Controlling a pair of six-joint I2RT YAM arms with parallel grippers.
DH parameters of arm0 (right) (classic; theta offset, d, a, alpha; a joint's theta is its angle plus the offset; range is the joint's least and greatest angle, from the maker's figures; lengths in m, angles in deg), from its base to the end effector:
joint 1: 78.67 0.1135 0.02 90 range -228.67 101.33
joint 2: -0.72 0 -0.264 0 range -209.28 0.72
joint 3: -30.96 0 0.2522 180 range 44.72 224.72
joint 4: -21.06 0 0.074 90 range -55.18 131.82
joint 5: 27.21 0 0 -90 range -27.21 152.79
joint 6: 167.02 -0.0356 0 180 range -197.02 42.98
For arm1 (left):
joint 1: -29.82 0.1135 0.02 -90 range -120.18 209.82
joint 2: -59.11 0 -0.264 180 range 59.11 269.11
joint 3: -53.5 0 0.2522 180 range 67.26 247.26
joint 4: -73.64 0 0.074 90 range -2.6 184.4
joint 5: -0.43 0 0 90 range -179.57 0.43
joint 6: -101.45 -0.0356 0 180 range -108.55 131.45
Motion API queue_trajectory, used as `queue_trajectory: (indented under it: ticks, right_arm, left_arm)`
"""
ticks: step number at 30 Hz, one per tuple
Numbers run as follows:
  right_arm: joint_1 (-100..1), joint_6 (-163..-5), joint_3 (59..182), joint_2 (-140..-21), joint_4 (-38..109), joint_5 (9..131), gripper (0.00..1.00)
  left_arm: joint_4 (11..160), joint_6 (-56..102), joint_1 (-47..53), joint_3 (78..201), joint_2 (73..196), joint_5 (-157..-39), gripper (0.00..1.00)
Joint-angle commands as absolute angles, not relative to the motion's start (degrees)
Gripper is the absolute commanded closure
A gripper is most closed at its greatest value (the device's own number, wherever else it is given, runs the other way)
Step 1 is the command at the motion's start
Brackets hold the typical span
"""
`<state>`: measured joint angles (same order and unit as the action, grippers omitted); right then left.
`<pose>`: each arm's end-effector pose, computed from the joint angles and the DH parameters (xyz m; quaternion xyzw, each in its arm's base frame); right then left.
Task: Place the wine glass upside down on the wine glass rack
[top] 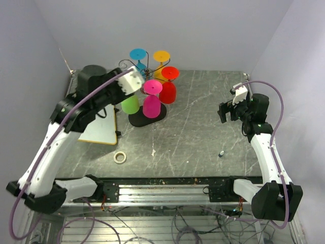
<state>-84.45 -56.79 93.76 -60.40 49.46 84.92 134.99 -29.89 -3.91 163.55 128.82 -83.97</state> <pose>0.2403 -0.0108 0.3040 -0.2050 0.8162 0.0433 0.5384 0.1873 -0.1208 0.4851 0.4796 0.6696 0.0777 0.5617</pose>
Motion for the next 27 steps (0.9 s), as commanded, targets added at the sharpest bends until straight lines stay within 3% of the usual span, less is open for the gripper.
queue_trajectory:
  ticks: [1,10,13,14,15,27]
  right_arm:
    - [-84.72,-56.32,94.12,-61.07,49.39,84.21,0.00]
    - [-85.28,-56.97,94.30,-60.76,49.46,85.04,0.00]
    - [-85.40,-57.69,94.12,-60.77,49.09,85.45,0.00]
    - [-85.50,-58.04,94.12,-60.77,48.94,85.44,0.00]
    - [-85.61,-58.43,94.12,-60.73,48.77,85.20,0.00]
    - [-85.96,-70.09,96.13,-60.70,44.88,79.30,0.00]
  left_arm:
    - [124.37,-22.94,4.75,154.87,119.96,-85.07,0.39]
    - [109.98,-6.48,23.61,138.06,110.14,-77.05,0.31]
    - [107.35,-0.49,26.86,132.78,108.50,-77.12,0.14]
    - [106.60,1.37,27.66,131.30,107.96,-78.32,0.03]
    - [105.82,2.64,27.97,129.70,107.29,-79.19,0.00]
    - [94.47,12.79,28.30,114.17,101.68,-86.95,0.00]
